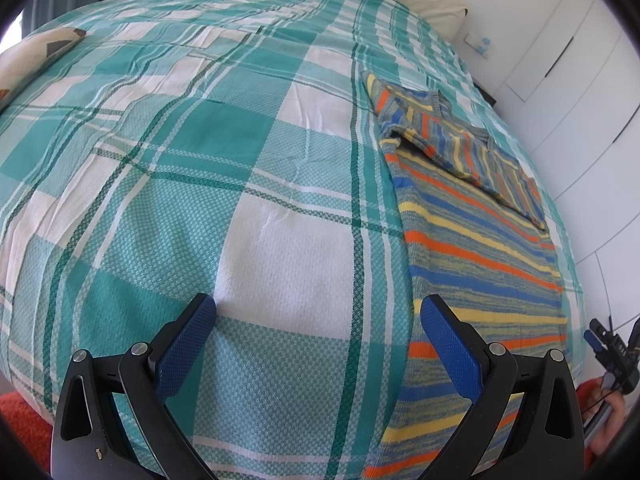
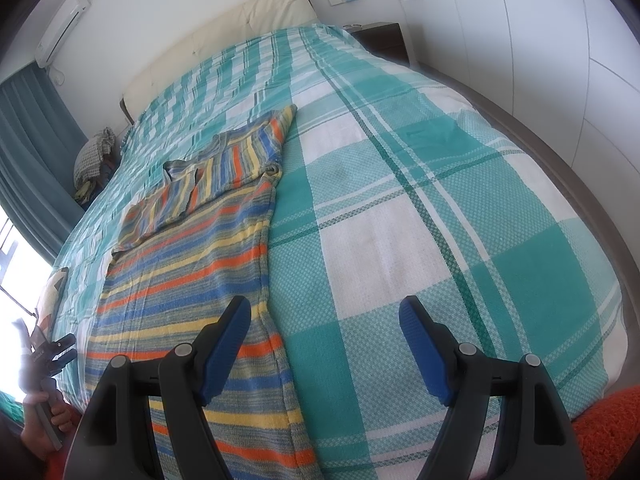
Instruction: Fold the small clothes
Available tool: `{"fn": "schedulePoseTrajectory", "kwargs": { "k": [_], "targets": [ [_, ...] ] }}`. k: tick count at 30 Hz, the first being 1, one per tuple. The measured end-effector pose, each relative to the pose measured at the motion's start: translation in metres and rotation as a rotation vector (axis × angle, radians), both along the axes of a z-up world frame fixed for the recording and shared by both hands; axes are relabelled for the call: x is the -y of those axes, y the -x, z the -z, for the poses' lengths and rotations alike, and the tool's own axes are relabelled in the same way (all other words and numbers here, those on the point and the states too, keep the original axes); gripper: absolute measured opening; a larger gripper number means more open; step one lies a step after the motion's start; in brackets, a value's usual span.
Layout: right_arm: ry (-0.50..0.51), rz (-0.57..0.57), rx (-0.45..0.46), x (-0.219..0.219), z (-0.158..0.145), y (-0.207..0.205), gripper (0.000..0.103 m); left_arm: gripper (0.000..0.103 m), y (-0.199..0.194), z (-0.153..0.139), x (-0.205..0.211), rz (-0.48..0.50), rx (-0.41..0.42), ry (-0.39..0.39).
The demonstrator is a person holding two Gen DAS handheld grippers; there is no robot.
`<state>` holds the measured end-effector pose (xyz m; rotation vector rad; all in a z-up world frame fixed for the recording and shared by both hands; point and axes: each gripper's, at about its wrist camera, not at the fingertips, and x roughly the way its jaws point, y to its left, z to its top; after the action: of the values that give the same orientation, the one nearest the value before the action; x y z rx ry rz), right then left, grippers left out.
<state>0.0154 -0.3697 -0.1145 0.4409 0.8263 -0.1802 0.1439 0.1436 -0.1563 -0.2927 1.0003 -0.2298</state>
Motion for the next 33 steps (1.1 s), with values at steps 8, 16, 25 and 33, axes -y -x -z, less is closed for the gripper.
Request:
{"fn": "schedulePoseTrajectory", "kwargs": {
  "k": [8, 16, 25, 33],
  "targets": [
    [0.0, 0.0, 0.0, 0.0001, -0.0002, 0.0, 0.076, 0.102, 0.0008, 0.0, -0.0024, -0.007, 0.0, 0.008],
    [0.0, 0.001, 0.0, 0.0001, -0.0004, 0.0, 0.076, 0.102, 0.0007, -0.0005, -0.0043, -0.01, 0.0, 0.012],
    [-0.001, 0.0, 0.001, 0.0, -0.0005, 0.0, 0.076, 0.102, 0.0012, -0.0004, -0.0041, -0.01, -0.001, 0.012],
    [-0.001, 0.0, 0.001, 0.0, -0.0006, 0.0, 0.076, 0.102, 0.0011, -0.0006, -0.0038, -0.009, -0.001, 0.011]
  ]
}}
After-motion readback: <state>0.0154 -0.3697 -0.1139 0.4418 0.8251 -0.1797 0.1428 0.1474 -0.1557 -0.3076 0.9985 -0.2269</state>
